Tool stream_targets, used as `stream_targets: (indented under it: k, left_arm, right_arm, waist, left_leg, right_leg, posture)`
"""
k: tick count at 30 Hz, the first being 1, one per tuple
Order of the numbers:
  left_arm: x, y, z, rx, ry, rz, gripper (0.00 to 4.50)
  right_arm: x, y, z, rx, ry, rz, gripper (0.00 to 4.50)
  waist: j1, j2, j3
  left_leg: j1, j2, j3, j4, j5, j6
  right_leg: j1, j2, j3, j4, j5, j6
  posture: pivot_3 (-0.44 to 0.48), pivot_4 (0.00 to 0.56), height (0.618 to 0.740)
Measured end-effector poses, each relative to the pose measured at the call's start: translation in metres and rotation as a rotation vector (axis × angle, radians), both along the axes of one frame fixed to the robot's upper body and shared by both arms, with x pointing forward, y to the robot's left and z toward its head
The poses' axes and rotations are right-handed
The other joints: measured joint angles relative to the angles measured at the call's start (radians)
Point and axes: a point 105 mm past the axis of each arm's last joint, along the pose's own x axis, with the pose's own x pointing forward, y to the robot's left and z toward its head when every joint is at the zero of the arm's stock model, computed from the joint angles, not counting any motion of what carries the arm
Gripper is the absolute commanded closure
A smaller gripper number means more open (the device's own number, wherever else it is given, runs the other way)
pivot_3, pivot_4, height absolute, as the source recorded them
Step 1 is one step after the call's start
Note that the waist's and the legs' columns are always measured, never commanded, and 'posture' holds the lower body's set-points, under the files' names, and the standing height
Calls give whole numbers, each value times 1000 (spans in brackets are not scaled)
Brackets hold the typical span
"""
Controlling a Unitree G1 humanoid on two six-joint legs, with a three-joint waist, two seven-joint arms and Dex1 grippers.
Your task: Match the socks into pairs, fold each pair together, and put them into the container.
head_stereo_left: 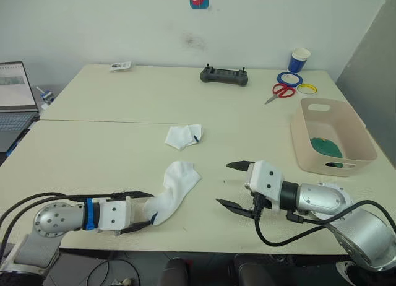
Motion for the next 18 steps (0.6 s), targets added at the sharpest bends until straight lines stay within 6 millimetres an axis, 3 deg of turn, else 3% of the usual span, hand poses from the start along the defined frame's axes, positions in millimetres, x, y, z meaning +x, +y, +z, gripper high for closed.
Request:
stream_targets:
  k: [3, 7, 13, 18]
  left_arm:
    - [-5, 0, -3, -12, 14, 14, 3159]
    - [-5, 4, -7, -25, 21, 49, 4351]
    - [-5, 13, -6, -30, 14, 95, 4464]
    - [-5, 15, -7, -34, 7, 114, 4464]
  right_arm:
    - [10, 2, -6, -53, -28, 7, 0]
    - [32, 21, -13, -64, -52, 17, 0]
    - [58, 60, -40, 40, 85, -25, 0]
    - [68, 79, -69, 96, 240, -80, 0]
  waist:
    - [-1, 0, 0]
    - [-2, 0, 0]
    - [-9, -1, 0]
    - [-12, 0, 0]
  left_leg:
    - [0, 0, 0, 0, 0, 0]
    - [0, 1, 0, 0, 0, 0]
    - [0, 3, 0, -1, 0, 0]
    - [1, 3, 0, -2, 0, 0]
  right_leg:
    - [0, 0, 0, 0, 0, 0]
    - [-1, 1, 0, 1, 1, 0]
    - [-1, 3, -1, 1, 4, 3]
    - [-1, 3, -1, 1, 4, 3]
  posture:
    - [0, 150, 740]
    - [0, 150, 740]
    - [0, 150, 740]
    - [0, 150, 740]
